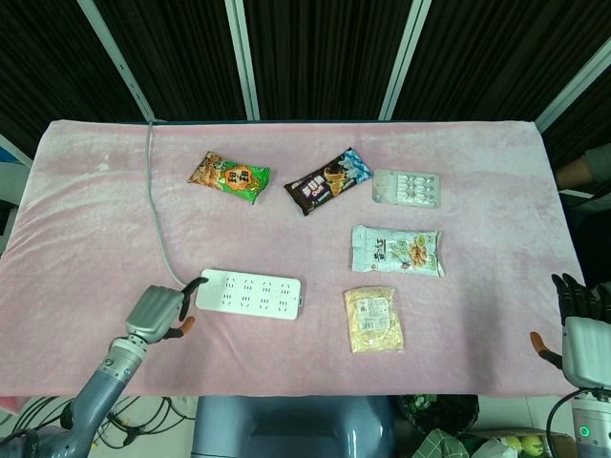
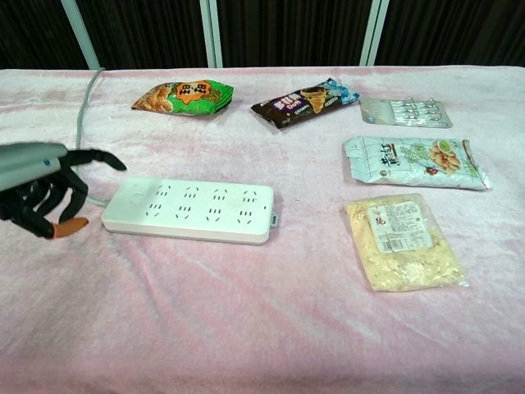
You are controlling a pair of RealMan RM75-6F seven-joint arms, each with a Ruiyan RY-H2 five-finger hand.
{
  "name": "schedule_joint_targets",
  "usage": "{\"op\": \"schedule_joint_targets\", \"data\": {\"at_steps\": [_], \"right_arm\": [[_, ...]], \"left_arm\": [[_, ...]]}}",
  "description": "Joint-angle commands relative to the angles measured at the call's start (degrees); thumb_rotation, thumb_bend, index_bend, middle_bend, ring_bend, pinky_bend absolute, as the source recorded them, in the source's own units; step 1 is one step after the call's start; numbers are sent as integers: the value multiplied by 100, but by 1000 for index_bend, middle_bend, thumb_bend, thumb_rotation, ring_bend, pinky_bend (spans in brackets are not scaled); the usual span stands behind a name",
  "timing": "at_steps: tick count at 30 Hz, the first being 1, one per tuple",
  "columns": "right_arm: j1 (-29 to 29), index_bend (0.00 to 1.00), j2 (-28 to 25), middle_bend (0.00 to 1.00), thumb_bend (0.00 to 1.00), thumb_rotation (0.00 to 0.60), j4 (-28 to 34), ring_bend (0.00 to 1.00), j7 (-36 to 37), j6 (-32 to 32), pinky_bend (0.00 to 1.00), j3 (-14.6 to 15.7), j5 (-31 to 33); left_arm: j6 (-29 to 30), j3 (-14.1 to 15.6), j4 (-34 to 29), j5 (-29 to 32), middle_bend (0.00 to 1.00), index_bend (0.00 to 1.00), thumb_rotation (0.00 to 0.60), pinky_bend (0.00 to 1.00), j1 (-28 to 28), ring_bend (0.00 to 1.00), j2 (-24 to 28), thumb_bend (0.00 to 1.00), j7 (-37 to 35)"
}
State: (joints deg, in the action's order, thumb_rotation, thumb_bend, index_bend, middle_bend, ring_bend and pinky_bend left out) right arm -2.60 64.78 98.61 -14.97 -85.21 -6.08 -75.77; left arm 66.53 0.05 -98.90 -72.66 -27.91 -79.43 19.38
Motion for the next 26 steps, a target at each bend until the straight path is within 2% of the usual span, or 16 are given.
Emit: {"op": "schedule_joint_targets", "data": {"at_steps": [1, 2, 4, 7, 9, 13, 17, 20, 26], "right_arm": [[-2, 115, 2, 76, 157, 600, 2, 125, -5, 3, 40, -1, 4], [0, 115, 1, 76, 158, 600, 3, 125, -7, 2, 40, -2, 11], [5, 115, 2, 77, 158, 600, 7, 125, -5, -2, 40, -6, 25], [13, 115, -1, 77, 158, 600, 11, 125, 1, -15, 40, -12, 34], [16, 115, -4, 77, 157, 600, 13, 125, 5, -19, 40, -17, 44], [15, 115, -3, 77, 158, 600, 18, 125, 10, -18, 40, -13, 31], [17, 115, 2, 76, 157, 600, 5, 125, -13, -31, 40, 13, -29], [17, 115, 9, 77, 157, 600, 6, 125, -16, -43, 40, 19, -56], [17, 115, 17, 77, 157, 600, 2, 125, -13, -49, 40, 9, -48]], "left_arm": [[1236, -89, -479, -718, 263, 156, 600, 275, 542, 195, 349, 198, 111], [1381, -93, -538, -764, 213, 156, 600, 221, 627, 141, 431, 182, 68], [1716, -99, -573, -892, 176, 156, 600, 161, 821, 79, 578, 163, -97], [2260, -16, -449, -1159, 165, 156, 600, 77, 1177, 16, 780, 141, -505], [2546, 101, -311, -1288, 163, 156, 600, 23, 1438, 0, 956, 129, -934], [2806, 272, -76, -1217, 159, 156, 600, 0, 1849, 0, 1353, 128, -1626], [2830, 301, 201, -1008, 144, 156, 600, 0, 2081, 0, 1546, 127, -1968], [2654, 288, 179, -874, 142, 156, 600, 0, 2099, 0, 1706, 128, -2170], [2469, 257, 203, -828, 142, 156, 600, 0, 2085, 0, 1767, 128, -2221]]}}
